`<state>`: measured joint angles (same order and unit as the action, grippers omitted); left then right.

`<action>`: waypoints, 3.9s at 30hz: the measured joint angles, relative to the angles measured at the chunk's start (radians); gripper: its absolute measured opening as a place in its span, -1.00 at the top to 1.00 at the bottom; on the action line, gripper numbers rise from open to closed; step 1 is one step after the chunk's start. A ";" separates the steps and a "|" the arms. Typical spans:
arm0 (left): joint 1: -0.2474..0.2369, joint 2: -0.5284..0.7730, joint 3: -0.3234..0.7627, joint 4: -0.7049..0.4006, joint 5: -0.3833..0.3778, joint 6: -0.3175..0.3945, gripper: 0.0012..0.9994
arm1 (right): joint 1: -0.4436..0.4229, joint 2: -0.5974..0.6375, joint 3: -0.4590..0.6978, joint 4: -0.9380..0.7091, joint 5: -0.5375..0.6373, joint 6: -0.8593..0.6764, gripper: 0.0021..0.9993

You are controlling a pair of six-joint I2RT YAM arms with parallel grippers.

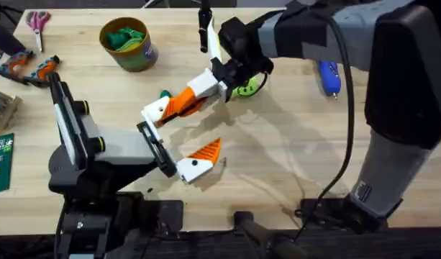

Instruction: Pick up the gripper from the table and insert it into the empty holder that is missing its gripper. Then pick up a screw, insert it into the mounting hole, and use the screwdriver to tighten it. Finally, clean up the table by picking up the vegetable and placing it into the bucket.

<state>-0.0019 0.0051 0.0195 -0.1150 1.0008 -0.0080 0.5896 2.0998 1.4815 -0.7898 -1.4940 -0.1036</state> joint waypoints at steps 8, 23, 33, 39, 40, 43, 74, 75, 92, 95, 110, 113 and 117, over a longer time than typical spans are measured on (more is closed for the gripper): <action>-0.001 0.000 0.000 -0.002 0.026 0.000 -0.97 | 0.011 0.000 0.000 0.003 0.004 0.000 0.66; -0.008 0.000 0.000 -0.005 0.058 -0.004 -0.97 | 0.019 0.000 0.000 0.005 0.003 0.000 -0.12; -0.008 0.000 0.000 -0.006 0.062 -0.004 -0.97 | 0.019 0.000 0.000 0.005 0.003 0.000 -0.53; -0.008 0.000 0.000 -0.006 0.062 -0.004 -0.97 | 0.012 0.000 0.000 0.006 0.011 0.000 -0.62; -0.008 0.000 0.000 -0.006 0.062 -0.004 -0.97 | 0.008 0.000 0.000 0.006 0.018 0.000 -0.62; -0.008 0.000 0.000 -0.006 0.062 -0.004 -0.97 | -0.017 0.000 0.000 0.006 0.058 0.000 -0.62; -0.008 0.000 0.000 -0.006 0.063 -0.004 -0.97 | -0.454 -0.098 0.000 0.035 0.665 0.008 -0.99; -0.008 0.000 0.000 -0.006 0.064 -0.004 -0.97 | -0.452 -0.142 0.000 0.010 0.709 0.006 -0.99; -0.008 0.000 0.000 -0.008 0.073 -0.004 -0.97 | -0.347 -0.715 -0.077 -0.244 1.186 0.035 -0.99; -0.008 0.000 0.000 -0.008 0.073 -0.004 -0.97 | -0.315 -0.805 -0.190 -0.179 1.260 0.082 -0.99; -0.008 0.000 0.000 -0.008 0.074 -0.004 -0.97 | -0.123 -0.720 -0.492 0.263 1.387 0.168 -0.98; -0.008 0.000 0.000 -0.008 0.074 -0.004 -0.97 | -0.102 -0.677 -0.491 0.314 1.384 0.156 -0.98; -0.008 0.000 0.000 -0.008 0.074 -0.004 -0.97 | -0.074 -0.609 -0.479 0.306 1.386 0.138 -0.98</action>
<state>-0.0097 0.0051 0.0196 -0.1227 1.0744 -0.0120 0.5158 1.4912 1.0025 -0.4838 -0.1082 0.0347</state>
